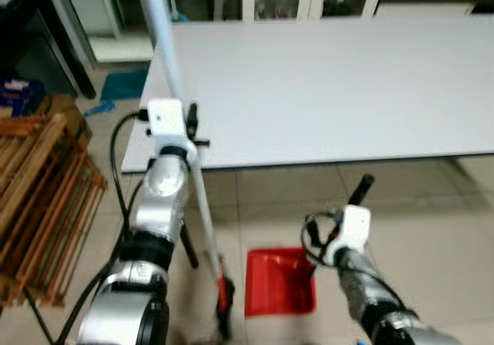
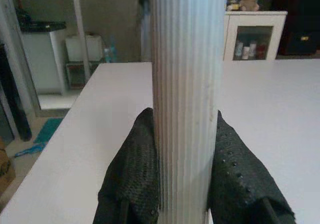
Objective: Sweep floor
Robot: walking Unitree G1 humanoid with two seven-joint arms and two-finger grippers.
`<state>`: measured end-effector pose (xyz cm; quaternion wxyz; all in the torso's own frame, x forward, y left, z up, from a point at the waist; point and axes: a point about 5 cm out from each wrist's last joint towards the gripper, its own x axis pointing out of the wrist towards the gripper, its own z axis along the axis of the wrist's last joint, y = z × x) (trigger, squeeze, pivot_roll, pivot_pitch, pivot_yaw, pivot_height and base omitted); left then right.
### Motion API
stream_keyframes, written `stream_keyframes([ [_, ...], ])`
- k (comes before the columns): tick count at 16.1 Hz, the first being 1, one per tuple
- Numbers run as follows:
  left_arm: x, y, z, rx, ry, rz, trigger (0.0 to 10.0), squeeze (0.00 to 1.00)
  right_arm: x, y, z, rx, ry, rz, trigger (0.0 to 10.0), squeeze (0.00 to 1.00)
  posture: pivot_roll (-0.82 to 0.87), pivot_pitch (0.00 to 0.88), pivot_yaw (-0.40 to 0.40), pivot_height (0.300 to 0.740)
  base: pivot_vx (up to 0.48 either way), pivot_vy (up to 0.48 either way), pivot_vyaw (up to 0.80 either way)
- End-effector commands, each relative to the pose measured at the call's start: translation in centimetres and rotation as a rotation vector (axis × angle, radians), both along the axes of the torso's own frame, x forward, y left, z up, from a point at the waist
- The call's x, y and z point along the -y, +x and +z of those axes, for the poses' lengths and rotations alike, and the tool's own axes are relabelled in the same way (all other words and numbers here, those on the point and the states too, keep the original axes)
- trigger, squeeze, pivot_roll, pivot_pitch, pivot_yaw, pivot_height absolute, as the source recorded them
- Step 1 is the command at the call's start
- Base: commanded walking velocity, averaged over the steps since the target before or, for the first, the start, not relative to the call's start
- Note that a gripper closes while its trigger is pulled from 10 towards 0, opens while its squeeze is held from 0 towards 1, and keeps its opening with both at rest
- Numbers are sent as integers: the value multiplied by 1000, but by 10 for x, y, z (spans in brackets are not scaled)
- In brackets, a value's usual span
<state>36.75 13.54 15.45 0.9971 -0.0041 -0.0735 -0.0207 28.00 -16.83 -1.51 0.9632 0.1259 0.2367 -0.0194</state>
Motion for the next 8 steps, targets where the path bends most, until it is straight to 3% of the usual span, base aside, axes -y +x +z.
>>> stream_keyframes([
  [1,9,2,8,27,2,-33,10000,0,5,-2,-1,-8,-6,-14,10000,0,-37,28,23,740,0,0,0],
  [8,11,0,8,25,1,-54,10000,0,6,-4,-3,-19,-17,-22,10000,0,-39,31,27,740,0,0,0],
])
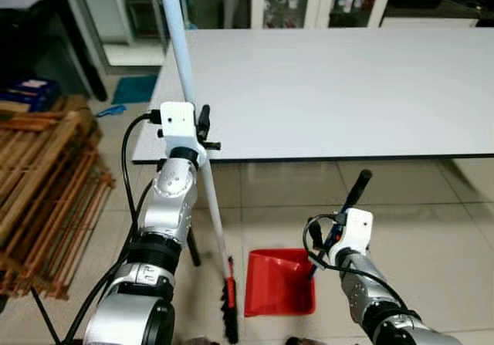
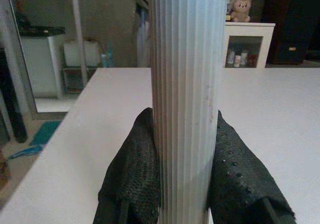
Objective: Sweep floor
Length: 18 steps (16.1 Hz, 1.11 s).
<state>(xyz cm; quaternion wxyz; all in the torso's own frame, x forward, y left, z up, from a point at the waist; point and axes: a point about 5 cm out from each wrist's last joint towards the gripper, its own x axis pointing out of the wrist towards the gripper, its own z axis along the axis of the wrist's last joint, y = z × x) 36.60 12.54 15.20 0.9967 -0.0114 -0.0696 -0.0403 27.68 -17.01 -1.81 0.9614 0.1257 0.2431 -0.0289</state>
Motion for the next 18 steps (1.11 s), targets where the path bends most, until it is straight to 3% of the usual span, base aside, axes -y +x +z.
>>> stream_keyframes([
  [1,2,2,10,34,12,-15,10000,0,5,-2,-1,-8,-18,-11,10000,0,-39,30,27,740,0,0,0],
  [18,2,2,8,19,17,-21,10000,0,11,-5,-4,-35,-49,-42,10000,0,-37,32,24,740,0,0,0],
])
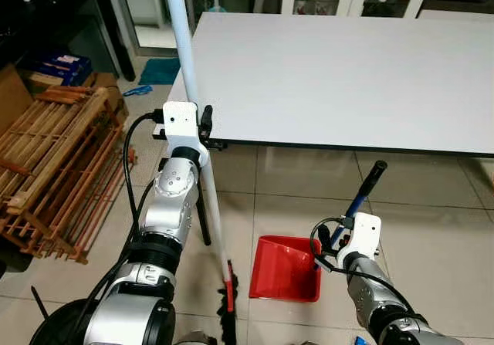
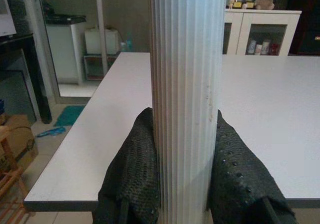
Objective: Sweep floor
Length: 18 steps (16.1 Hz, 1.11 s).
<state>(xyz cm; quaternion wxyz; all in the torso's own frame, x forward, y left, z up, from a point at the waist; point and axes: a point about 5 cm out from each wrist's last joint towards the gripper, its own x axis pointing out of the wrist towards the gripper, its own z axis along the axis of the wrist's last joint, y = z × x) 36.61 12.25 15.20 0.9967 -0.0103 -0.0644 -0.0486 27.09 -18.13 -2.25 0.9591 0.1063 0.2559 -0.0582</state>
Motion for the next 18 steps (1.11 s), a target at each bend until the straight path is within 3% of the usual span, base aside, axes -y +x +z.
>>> stream_keyframes([
  [1,-1,2,8,29,12,-6,10000,0,-1,1,1,-2,1,2,10000,0,-37,32,24,740,0,0,0],
  [9,-1,0,5,18,14,-3,10000,0,8,7,6,11,2,-21,10000,0,-36,41,19,740,0,0,0],
  [18,0,0,5,18,11,7,10000,0,38,33,39,130,-37,-103,10000,0,-34,43,5,740,0,0,0],
])
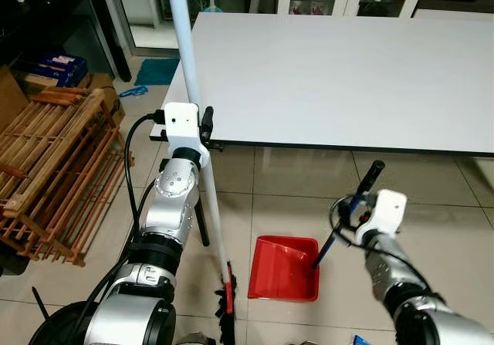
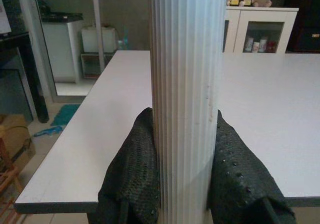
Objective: Sweep floor
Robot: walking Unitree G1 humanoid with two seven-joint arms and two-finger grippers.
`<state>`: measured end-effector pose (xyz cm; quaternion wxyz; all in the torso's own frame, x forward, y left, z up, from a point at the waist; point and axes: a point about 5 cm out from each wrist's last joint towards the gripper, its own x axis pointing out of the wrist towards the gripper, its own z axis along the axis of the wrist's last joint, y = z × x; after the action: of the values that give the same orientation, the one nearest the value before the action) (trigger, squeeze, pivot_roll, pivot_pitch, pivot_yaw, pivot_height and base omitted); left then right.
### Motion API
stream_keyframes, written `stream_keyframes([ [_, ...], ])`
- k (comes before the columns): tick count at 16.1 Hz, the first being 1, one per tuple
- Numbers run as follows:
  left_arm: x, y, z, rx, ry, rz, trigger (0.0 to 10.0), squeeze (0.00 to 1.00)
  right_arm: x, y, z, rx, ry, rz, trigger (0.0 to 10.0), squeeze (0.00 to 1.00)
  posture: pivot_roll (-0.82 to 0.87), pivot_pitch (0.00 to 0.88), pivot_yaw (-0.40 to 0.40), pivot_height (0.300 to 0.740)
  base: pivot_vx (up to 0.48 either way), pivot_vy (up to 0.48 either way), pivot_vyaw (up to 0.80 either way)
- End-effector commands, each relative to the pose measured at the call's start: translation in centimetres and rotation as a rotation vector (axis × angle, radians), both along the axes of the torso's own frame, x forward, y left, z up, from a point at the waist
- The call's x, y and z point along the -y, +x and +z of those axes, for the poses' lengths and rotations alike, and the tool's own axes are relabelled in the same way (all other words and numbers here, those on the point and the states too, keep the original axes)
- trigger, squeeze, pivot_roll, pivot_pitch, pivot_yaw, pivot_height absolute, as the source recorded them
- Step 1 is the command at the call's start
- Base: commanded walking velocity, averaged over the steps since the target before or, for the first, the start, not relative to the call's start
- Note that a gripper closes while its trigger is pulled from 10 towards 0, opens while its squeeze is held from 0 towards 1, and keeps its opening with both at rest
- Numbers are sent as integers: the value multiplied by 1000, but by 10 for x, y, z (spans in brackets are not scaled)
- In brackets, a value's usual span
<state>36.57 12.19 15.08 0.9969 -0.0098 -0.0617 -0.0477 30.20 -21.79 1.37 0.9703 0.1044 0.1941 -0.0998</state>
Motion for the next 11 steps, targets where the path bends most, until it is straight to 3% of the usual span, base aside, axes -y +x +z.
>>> stream_keyframes([
  [1,0,0,6,23,9,5,10000,0,5,-1,1,3,-5,-22,10000,0,-33,41,3,740,0,0,0],
  [5,1,0,6,22,10,2,10000,0,9,-9,-7,-37,-5,-44,10000,0,-33,44,8,740,0,0,0],
  [11,0,0,5,19,14,-1,10000,0,14,-1,2,-19,-19,-37,10000,0,-30,43,10,740,0,0,0],
])
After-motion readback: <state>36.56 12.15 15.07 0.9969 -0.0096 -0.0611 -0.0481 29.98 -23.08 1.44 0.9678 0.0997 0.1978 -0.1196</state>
